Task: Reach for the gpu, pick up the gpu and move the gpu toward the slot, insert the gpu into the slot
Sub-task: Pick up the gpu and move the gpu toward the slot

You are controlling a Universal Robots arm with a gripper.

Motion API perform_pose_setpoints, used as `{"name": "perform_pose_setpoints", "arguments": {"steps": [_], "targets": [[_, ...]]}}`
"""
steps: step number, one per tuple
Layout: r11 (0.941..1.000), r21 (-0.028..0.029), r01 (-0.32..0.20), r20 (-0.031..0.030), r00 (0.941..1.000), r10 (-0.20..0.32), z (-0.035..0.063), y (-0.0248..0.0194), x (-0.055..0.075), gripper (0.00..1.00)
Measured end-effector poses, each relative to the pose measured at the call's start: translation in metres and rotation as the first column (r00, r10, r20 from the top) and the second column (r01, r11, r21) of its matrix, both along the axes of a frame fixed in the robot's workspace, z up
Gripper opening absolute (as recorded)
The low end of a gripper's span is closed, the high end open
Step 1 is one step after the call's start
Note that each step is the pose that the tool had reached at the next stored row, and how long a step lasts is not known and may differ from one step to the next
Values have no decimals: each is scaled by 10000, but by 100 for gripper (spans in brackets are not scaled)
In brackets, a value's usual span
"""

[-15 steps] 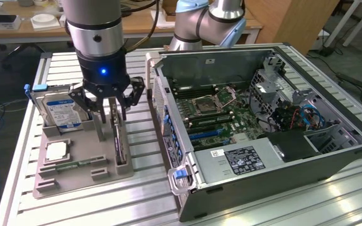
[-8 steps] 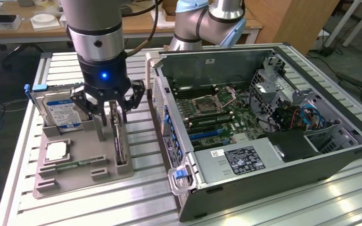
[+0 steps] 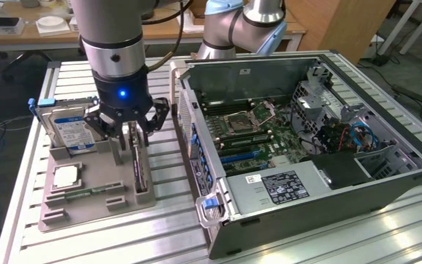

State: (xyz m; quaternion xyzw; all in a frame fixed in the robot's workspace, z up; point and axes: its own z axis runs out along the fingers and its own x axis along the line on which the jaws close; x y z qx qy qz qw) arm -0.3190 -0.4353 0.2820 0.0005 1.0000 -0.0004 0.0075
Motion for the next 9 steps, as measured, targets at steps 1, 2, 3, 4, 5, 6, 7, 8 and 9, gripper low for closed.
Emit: {"name": "perform_pose_setpoints", "arguments": {"steps": [1, 2, 3, 4, 5, 6, 7, 8, 9], "targets": [[10000, 1, 0, 5, 10000, 0, -11, 0, 0, 49], [10000, 0, 0, 9, 10000, 0, -21, 0, 0, 49], [10000, 1, 0, 11, 10000, 0, -30, 0, 0, 49], [10000, 0, 0, 15, 10000, 0, -39, 0, 0, 49], [10000, 0, 1, 21, 10000, -1, -51, 0, -1, 49], [10000, 0, 0, 31, 10000, 0, -65, 0, -1, 49], [10000, 1, 0, 37, 10000, 0, -80, 0, -1, 49], [10000, 0, 1, 42, 10000, -1, -95, 0, -3, 49], [10000, 1, 2, 46, 10000, -2, -114, 1, -7, 49]]}}
